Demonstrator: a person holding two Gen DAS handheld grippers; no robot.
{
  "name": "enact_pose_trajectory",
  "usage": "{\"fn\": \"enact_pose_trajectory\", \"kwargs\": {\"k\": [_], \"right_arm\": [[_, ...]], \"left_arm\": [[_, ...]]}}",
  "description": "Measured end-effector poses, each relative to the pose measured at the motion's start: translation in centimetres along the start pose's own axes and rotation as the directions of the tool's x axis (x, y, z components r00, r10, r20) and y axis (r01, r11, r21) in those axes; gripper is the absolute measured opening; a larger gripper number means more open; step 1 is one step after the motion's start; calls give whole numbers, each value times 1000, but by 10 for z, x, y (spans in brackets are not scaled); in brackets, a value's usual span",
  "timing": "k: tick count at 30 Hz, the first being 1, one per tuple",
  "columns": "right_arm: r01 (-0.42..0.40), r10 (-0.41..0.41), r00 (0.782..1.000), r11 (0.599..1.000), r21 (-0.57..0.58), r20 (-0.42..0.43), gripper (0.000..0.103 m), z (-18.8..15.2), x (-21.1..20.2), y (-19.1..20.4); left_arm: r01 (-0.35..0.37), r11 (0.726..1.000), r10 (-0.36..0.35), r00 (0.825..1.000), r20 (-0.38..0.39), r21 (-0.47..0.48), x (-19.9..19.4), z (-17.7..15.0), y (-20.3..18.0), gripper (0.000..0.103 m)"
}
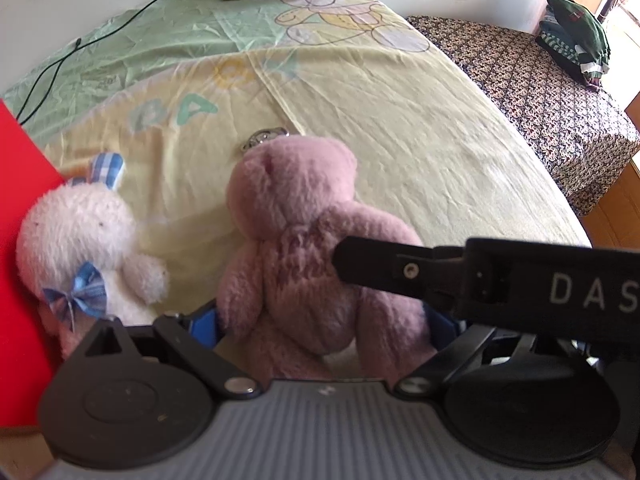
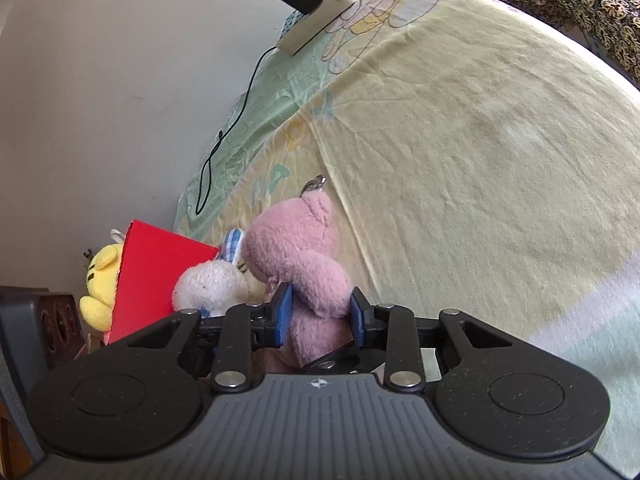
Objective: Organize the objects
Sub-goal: 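Lift the teddy bear off the bed with the right gripper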
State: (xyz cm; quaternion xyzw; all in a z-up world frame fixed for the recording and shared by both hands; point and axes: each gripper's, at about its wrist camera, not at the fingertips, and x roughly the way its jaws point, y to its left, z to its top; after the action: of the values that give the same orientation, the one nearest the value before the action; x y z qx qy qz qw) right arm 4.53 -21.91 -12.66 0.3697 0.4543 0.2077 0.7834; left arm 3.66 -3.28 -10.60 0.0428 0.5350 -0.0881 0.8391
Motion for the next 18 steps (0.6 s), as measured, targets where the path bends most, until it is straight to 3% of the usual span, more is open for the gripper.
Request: {"fn": "enact_pose_trajectory", "kwargs": {"k": [7, 18], "right_arm": [[8, -8, 1000, 999, -41, -16, 29, -4, -5, 13], [12, -15, 999, 998, -68, -45, 29, -11, -14, 28]], "left_arm": [[9, 999, -9, 1000, -18, -31, -7, -3, 5, 89], [2, 999, -3, 1000, -16, -32, -25, -13, 1, 89]]}}
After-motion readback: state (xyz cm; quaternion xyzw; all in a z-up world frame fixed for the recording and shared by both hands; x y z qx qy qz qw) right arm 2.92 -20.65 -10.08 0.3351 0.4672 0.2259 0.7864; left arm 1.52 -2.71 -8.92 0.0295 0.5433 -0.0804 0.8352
